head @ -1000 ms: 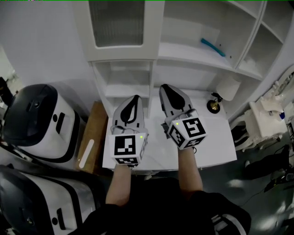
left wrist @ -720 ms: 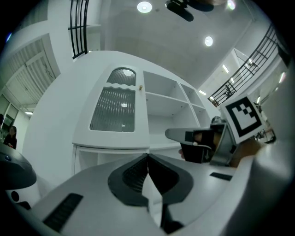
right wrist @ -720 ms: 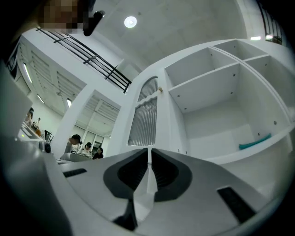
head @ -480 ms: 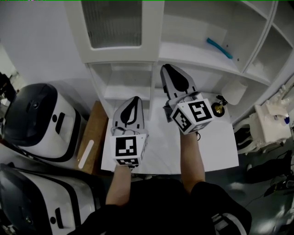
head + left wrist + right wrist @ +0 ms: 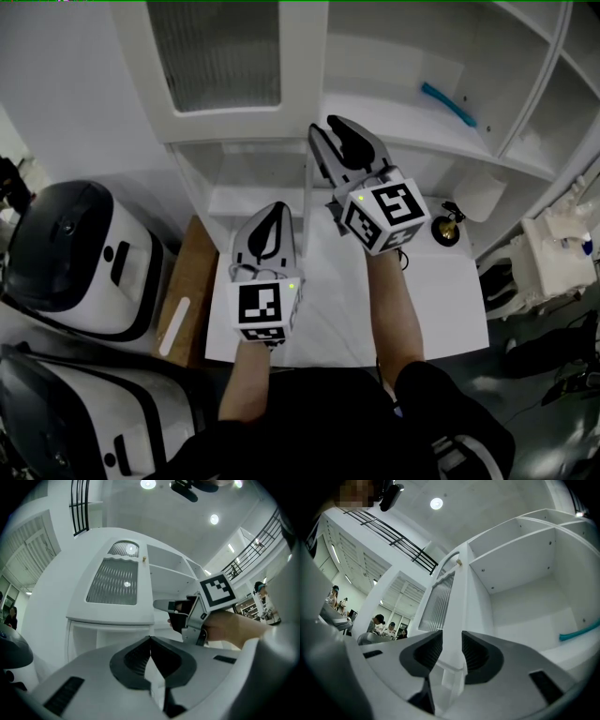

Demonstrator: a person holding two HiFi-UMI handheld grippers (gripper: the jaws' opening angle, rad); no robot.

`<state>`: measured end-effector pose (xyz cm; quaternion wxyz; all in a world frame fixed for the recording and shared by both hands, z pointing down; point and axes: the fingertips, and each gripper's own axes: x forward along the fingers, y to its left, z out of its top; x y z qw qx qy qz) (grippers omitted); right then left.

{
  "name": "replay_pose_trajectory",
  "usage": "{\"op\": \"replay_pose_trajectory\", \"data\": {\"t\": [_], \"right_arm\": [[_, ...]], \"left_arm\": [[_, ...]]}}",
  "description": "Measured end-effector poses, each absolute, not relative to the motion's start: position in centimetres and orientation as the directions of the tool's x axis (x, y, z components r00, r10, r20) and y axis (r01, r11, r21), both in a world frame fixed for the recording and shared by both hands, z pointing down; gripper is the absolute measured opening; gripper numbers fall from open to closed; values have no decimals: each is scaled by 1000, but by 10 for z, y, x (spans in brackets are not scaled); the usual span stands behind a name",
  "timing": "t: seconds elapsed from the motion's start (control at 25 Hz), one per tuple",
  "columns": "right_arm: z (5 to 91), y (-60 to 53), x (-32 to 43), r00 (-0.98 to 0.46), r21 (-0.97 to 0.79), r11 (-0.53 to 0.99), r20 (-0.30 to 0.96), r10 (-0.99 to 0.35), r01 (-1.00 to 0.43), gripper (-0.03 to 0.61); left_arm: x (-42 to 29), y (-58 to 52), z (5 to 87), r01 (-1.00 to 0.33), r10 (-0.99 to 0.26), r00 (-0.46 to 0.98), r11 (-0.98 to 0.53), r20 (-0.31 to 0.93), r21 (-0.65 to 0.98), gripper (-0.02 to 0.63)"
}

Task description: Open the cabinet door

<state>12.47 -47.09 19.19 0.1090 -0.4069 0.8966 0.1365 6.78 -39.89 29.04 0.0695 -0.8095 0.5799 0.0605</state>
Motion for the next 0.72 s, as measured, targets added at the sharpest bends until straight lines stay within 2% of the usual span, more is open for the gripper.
{"op": "replay_pose_trajectory", "data": {"t": [0.2,0.72], "right_arm": [[189,-488,118,-661,166,645,-299,-688,-746,149],[180,-496,113,-696,140,691,-300,-653,-709,153]], "left_arm": [[62,-415,282,-954,-932,299,-296,-206,-46,14],[50,-437,292,-960,-944,278,-276,-175,-35,14]]}}
